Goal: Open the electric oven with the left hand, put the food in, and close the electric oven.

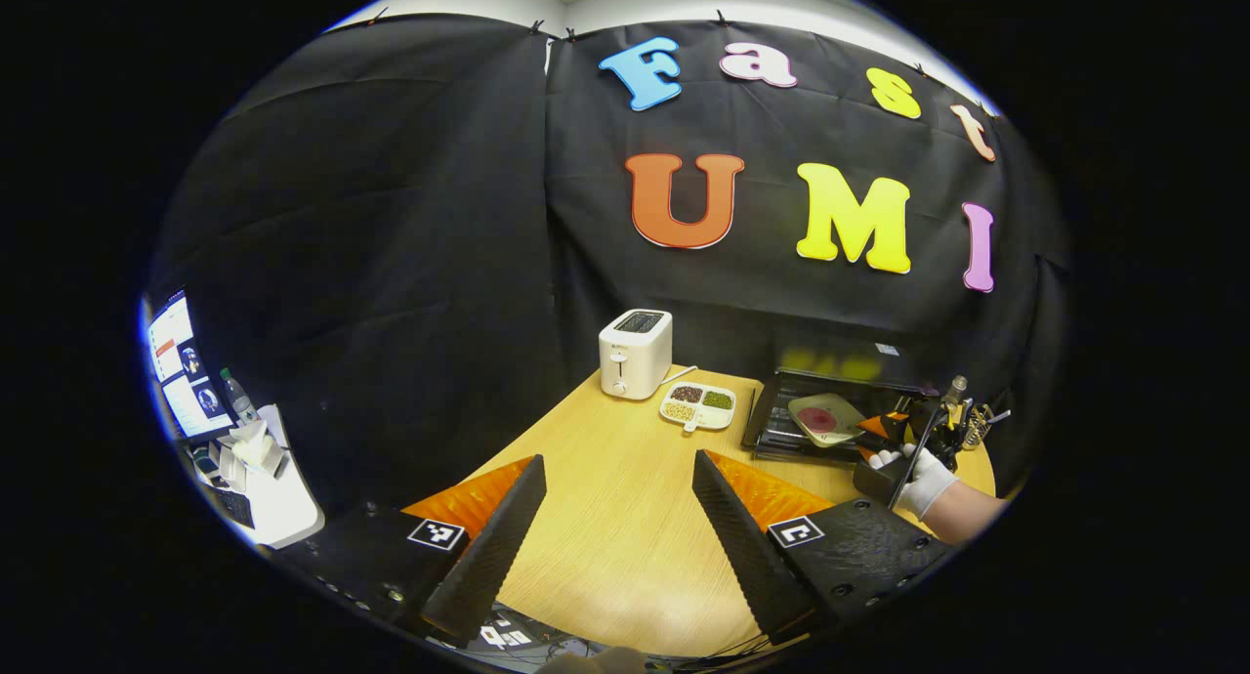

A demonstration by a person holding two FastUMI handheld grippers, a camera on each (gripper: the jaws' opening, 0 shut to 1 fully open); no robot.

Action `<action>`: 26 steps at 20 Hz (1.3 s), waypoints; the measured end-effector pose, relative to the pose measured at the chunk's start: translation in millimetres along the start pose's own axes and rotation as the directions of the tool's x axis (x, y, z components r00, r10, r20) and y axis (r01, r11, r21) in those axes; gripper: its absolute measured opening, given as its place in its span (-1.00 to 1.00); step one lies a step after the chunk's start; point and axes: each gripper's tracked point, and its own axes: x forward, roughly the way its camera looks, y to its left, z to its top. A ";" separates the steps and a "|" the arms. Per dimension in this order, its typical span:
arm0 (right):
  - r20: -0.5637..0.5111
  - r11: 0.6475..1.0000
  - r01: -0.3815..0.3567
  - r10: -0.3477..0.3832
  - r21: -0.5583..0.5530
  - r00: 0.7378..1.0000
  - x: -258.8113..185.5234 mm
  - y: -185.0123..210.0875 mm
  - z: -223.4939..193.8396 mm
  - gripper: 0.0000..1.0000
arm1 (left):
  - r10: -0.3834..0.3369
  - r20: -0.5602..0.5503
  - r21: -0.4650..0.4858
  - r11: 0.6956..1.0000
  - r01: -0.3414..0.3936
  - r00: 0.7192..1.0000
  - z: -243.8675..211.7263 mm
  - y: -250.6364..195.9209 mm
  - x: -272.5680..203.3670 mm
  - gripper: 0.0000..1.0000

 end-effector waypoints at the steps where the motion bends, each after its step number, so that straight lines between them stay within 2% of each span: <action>1: -0.006 1.000 -0.001 0.000 -0.010 1.000 -6.7 -0.4 0.8 0.02 | 0.001 0.004 -0.001 1.000 -0.001 1.000 -0.4 -0.6 -1.2 0.94; 2: -0.008 1.000 0.002 -0.002 -0.024 1.000 -14.5 -0.4 2.7 -0.10 | -0.006 0.005 -0.006 1.000 0.006 1.000 -1.9 -0.2 -3.6 0.94; 3: -0.005 0.999 0.000 0.000 -0.049 1.000 -23.6 1.0 5.9 0.12 | -0.013 0.008 -0.011 1.000 0.013 1.000 -3.3 -2.0 -6.5 0.94; 4: -0.004 0.997 -0.004 0.004 -0.083 1.000 -32.8 3.0 7.6 0.14 | -0.019 0.007 -0.014 1.000 0.019 1.000 -4.8 -2.8 -8.6 0.94; 6: -0.005 0.984 -0.022 0.021 -0.175 1.000 -57.3 10.0 8.5 0.31 | -0.038 0.016 -0.018 0.999 0.039 0.999 -5.9 -7.1 -16.7 0.94; 7: 0.003 0.975 -0.034 0.035 -0.218 0.999 -71.8 14.0 11.1 0.60 | -0.053 0.024 -0.013 0.999 0.053 0.998 -6.0 -10.0 -21.6 0.94; 9: 0.017 0.952 -0.038 0.045 -0.302 0.999 -106.2 20.0 13.8 0.87 | -0.085 0.044 0.014 0.996 0.085 0.995 -7.0 -10.7 -36.3 0.94; 10: 0.031 0.941 -0.038 0.051 -0.337 0.998 -123.2 22.6 14.9 0.92 | -0.105 0.056 0.031 0.994 0.104 0.993 -6.8 -12.3 -43.6 0.94; 13: 0.087 0.874 -0.015 0.065 -0.486 0.994 -190.0 29.7 24.3 0.98 | -0.184 0.070 0.074 0.981 0.179 0.980 -15.5 -19.3 -63.7 0.94; 16: 0.155 0.797 0.048 0.057 -0.601 0.986 -260.9 17.4 39.6 0.99 | -0.279 0.104 0.093 0.958 0.269 0.955 -18.3 -38.7 -83.9 0.92; 19: 0.200 0.750 0.095 0.050 -0.655 0.978 -320.8 11.1 55.9 1.00 | -0.339 0.116 0.085 0.940 0.331 0.934 -28.7 -61.6 -97.4 0.93; 22: 0.242 0.699 0.131 0.063 -0.703 0.968 -370.8 5.4 80.2 1.00 | -0.365 0.121 0.092 0.930 0.356 0.923 -36.9 -87.8 -100.9 0.92; 26: 0.257 0.661 0.141 0.082 -0.737 0.963 -402.6 -1.4 107.7 1.00 | -0.354 0.088 0.111 0.932 0.344 0.931 -56.4 -132.7 -76.0 0.92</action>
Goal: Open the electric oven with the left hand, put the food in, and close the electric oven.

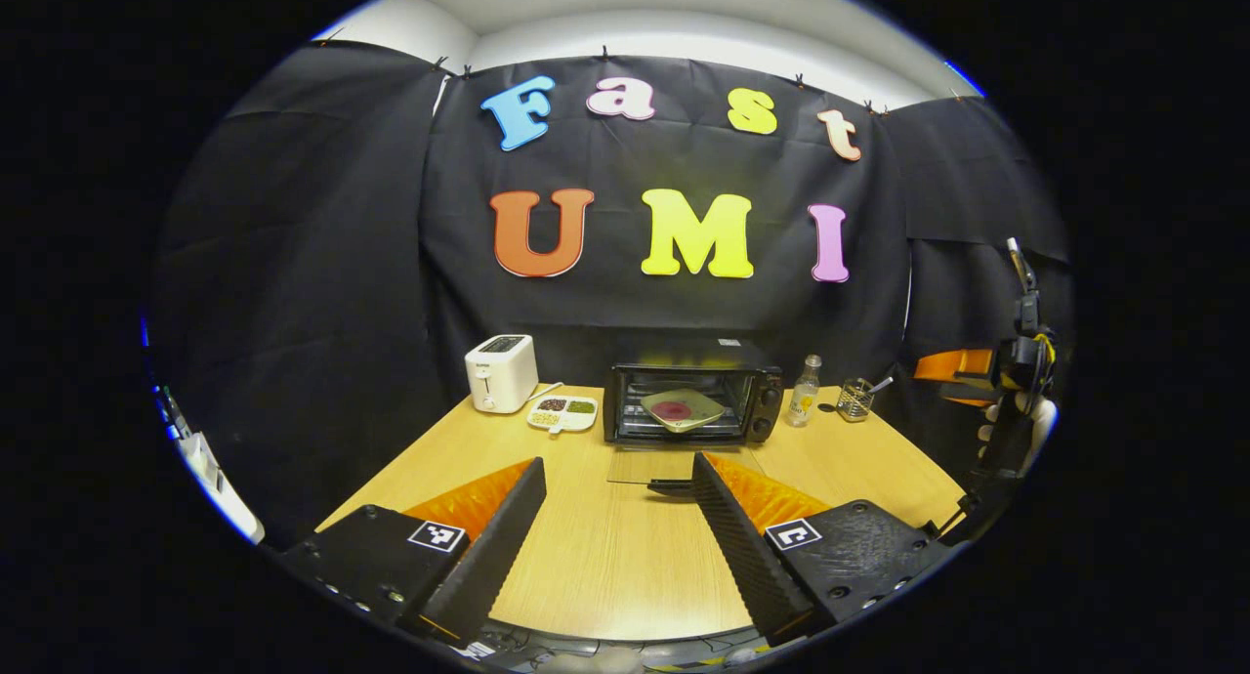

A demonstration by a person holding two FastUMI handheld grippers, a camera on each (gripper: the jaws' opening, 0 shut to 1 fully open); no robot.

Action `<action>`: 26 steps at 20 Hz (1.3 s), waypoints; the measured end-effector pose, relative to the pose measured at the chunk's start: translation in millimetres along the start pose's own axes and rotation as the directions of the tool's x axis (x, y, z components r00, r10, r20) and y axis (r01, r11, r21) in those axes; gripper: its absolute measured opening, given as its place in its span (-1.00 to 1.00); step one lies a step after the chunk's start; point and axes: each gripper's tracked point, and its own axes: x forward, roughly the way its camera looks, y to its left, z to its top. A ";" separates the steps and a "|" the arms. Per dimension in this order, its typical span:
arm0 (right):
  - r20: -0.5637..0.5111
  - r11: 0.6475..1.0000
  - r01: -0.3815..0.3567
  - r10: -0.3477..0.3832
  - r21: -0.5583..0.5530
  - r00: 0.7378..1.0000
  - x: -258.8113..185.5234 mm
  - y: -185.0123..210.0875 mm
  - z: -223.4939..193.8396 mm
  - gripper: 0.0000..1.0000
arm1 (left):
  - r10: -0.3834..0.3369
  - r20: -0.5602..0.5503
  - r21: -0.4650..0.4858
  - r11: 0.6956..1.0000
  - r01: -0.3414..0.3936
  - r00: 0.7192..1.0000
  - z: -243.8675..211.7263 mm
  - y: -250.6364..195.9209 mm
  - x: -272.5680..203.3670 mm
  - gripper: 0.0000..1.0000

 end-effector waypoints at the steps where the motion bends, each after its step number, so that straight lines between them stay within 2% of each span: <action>1: -0.004 1.000 -0.012 0.012 -0.022 1.000 -3.9 -6.8 3.4 1.00 | 0.009 -0.019 0.000 1.000 -0.009 1.000 -8.0 -9.7 11.6 0.92; 2: -0.013 0.998 -0.018 0.017 -0.057 1.000 -8.4 -13.6 6.7 1.00 | 0.025 -0.038 -0.001 1.000 -0.025 0.999 -16.7 -17.9 22.7 0.92; 3: -0.022 0.994 -0.014 0.011 -0.111 1.000 -13.3 -24.5 11.0 0.89 | 0.047 -0.053 0.001 0.999 -0.047 0.997 -24.5 -25.2 32.3 0.92; 4: -0.012 0.987 -0.017 0.015 -0.160 1.000 -16.6 -33.7 18.3 1.00 | 0.069 -0.079 0.007 0.998 -0.069 0.994 -35.6 -33.6 40.5 0.93; 7: -0.007 0.966 -0.040 0.040 -0.254 0.999 -34.0 -53.5 31.9 1.00 | 0.097 -0.135 0.042 0.995 -0.092 0.986 -63.4 -58.5 61.9 0.92; 11: -0.014 0.968 -0.023 0.020 -0.251 1.000 -45.3 -82.7 42.8 1.00 | 0.064 -0.197 0.081 0.996 -0.048 0.978 -96.8 -89.6 93.7 0.94; 14: -0.008 0.969 0.037 -0.040 -0.243 0.999 -40.5 -100.6 48.7 1.00 | 0.004 -0.244 0.080 0.997 0.016 0.970 -120.2 -103.3 126.2 0.94; 19: 0.028 0.954 0.140 -0.138 -0.265 0.990 -47.6 -91.2 60.7 1.00 | -0.071 -0.313 0.071 0.993 0.097 0.947 -157.2 -107.1 182.4 0.94; 23: 0.034 0.942 0.217 -0.215 -0.257 0.976 -48.3 -72.5 57.5 1.00 | -0.092 -0.365 0.069 0.990 0.125 0.927 -188.1 -98.0 215.4 0.94; 26: 0.036 0.929 0.263 -0.262 -0.261 0.964 -53.8 -59.1 55.2 1.00 | -0.093 -0.374 0.076 0.988 0.131 0.923 -198.6 -92.4 233.7 0.94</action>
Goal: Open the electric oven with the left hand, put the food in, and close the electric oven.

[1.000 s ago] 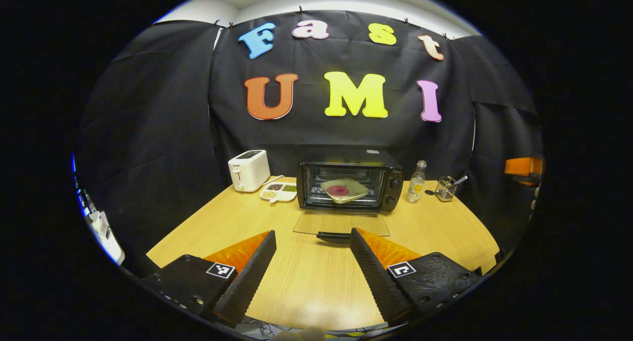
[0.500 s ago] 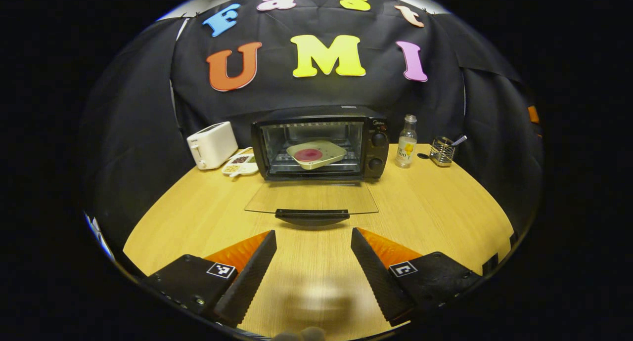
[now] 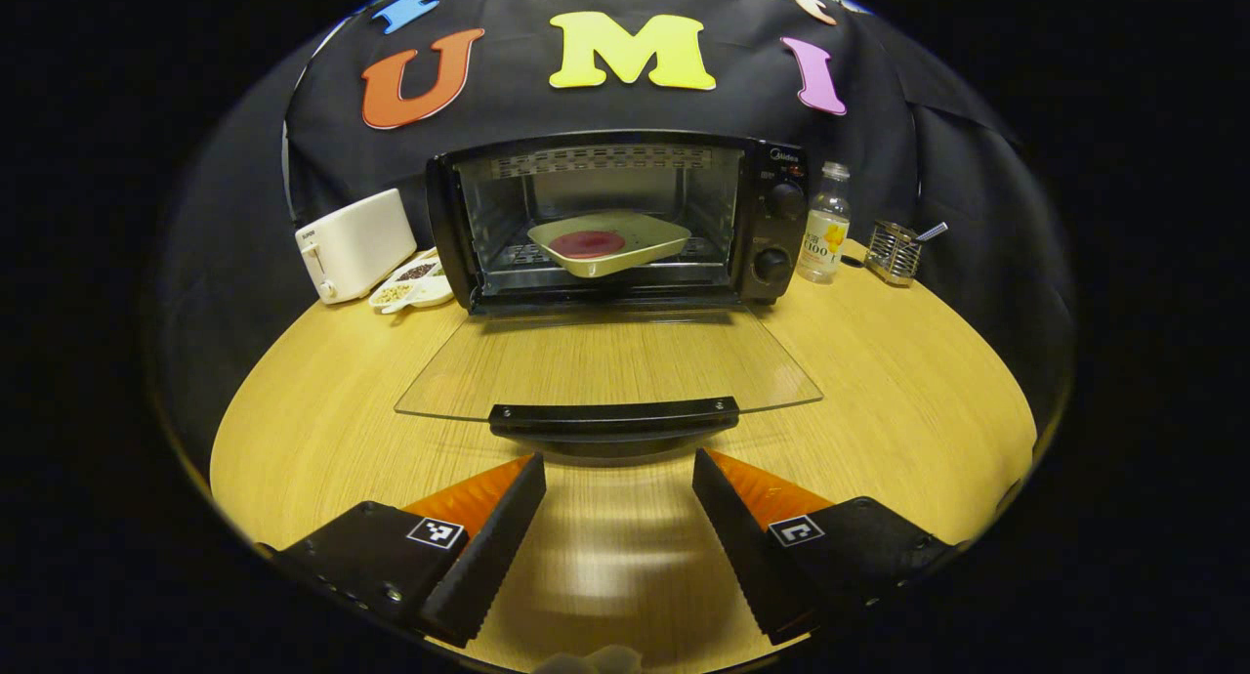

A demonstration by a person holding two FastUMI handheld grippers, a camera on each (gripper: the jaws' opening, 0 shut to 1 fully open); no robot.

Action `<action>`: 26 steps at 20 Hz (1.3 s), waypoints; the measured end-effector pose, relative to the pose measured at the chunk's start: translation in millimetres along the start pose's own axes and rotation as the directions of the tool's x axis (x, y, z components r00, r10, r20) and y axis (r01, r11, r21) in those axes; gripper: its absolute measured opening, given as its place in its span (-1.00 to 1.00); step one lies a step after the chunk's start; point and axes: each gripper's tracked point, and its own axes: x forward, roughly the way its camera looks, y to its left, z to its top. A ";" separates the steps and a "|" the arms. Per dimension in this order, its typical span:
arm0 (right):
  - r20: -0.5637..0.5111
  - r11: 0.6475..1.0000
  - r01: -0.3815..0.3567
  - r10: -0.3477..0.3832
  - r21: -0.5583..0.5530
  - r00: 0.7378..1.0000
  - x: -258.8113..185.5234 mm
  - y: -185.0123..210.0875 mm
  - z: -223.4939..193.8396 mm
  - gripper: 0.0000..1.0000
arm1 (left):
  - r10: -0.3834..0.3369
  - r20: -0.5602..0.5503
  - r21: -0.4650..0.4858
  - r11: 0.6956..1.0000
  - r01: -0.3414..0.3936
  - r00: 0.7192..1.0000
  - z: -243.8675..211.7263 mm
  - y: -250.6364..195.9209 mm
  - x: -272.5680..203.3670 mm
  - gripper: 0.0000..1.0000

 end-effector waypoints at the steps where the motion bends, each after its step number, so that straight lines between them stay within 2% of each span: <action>1: 0.002 1.000 0.013 -0.013 -0.001 1.000 -2.9 3.1 0.5 1.00 | -0.002 -0.009 0.001 1.000 0.002 1.000 -2.9 1.1 5.2 0.94; 9: -0.005 0.997 0.076 -0.076 0.018 0.997 -26.6 7.0 -7.2 1.00 | -0.016 -0.033 0.004 1.000 0.016 0.999 -9.7 0.4 15.3 0.94; 13: -0.009 0.995 0.077 -0.077 0.055 0.997 -28.6 9.5 -8.0 1.00 | -0.043 -0.022 -0.007 0.999 0.042 0.999 0.2 -2.9 7.2 0.97; 20: -0.016 0.994 0.062 -0.061 0.089 0.998 -29.1 18.9 -20.2 1.00 | -0.063 0.041 0.004 0.998 0.062 0.997 36.0 0.7 -9.5 0.95; 26: -0.003 0.989 0.067 -0.067 0.131 0.998 -32.5 10.7 -23.8 1.00 | -0.074 0.103 0.009 0.997 0.073 0.992 79.7 2.6 -11.9 0.96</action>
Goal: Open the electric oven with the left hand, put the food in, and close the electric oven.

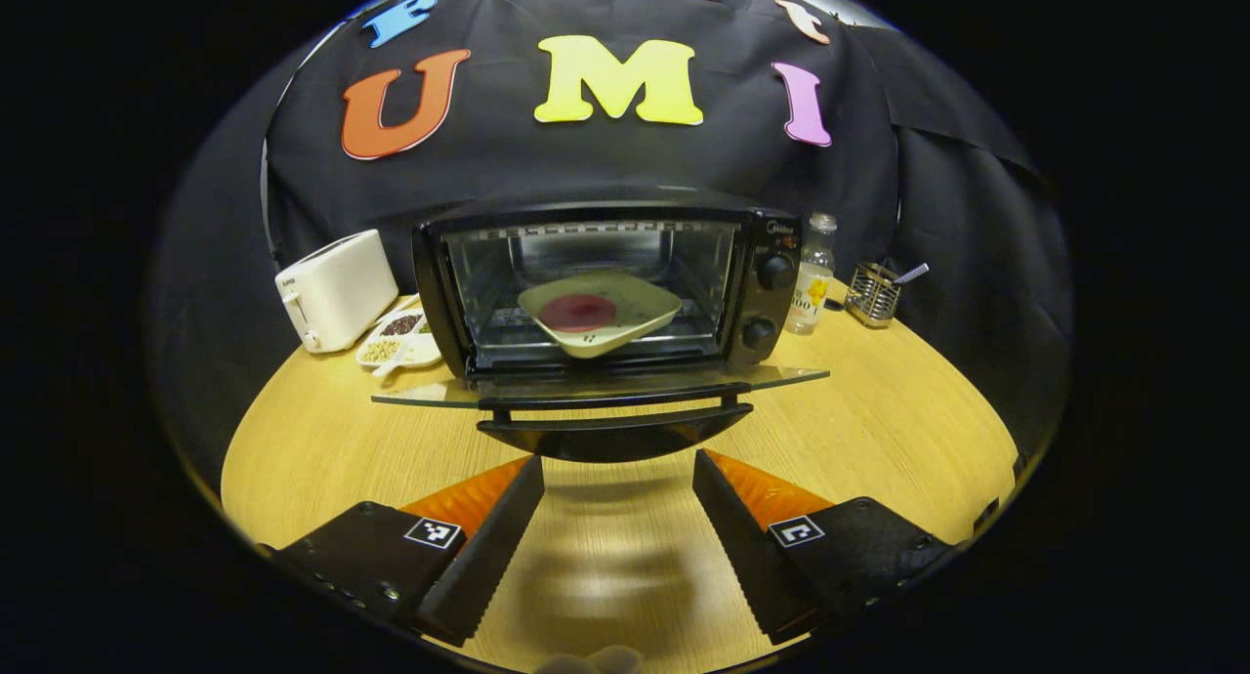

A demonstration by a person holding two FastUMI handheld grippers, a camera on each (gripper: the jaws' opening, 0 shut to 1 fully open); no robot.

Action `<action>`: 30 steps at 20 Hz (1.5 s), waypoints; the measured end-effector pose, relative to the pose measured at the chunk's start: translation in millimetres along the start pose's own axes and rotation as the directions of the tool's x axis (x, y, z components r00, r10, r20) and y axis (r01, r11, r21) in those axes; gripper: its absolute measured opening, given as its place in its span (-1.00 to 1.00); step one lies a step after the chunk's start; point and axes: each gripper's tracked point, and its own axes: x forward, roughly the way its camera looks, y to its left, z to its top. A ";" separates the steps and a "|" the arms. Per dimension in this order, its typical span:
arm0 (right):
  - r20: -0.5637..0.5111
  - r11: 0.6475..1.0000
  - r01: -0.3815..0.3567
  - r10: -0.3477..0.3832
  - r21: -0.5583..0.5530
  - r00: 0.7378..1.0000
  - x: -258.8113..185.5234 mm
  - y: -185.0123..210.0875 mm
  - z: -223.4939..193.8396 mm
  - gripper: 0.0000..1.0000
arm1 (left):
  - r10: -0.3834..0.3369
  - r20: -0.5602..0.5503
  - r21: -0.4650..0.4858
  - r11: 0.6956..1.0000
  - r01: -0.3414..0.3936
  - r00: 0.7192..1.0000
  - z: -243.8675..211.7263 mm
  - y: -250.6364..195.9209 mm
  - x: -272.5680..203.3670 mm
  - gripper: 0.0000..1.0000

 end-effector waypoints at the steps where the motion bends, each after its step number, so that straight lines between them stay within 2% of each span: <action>1: 0.002 1.000 0.002 -0.002 0.005 1.000 -1.3 -1.9 -0.5 1.00 | -0.003 0.007 0.000 1.000 0.003 1.000 6.8 -0.8 -0.7 0.96; 11: 0.029 0.999 0.017 -0.018 0.050 0.999 -1.1 -13.2 2.0 1.00 | -0.005 0.069 0.047 0.999 0.001 0.998 54.1 4.9 4.0 0.96; 19: 0.023 0.998 0.012 -0.013 0.065 1.000 4.4 -7.0 3.0 1.00 | -0.007 0.094 0.052 0.999 0.002 0.996 81.3 7.1 16.6 0.96; 30: 0.021 0.998 0.000 -0.001 0.063 1.000 3.1 0.7 3.1 1.00 | -0.026 0.105 0.037 0.999 0.023 0.994 92.9 -1.3 14.8 0.97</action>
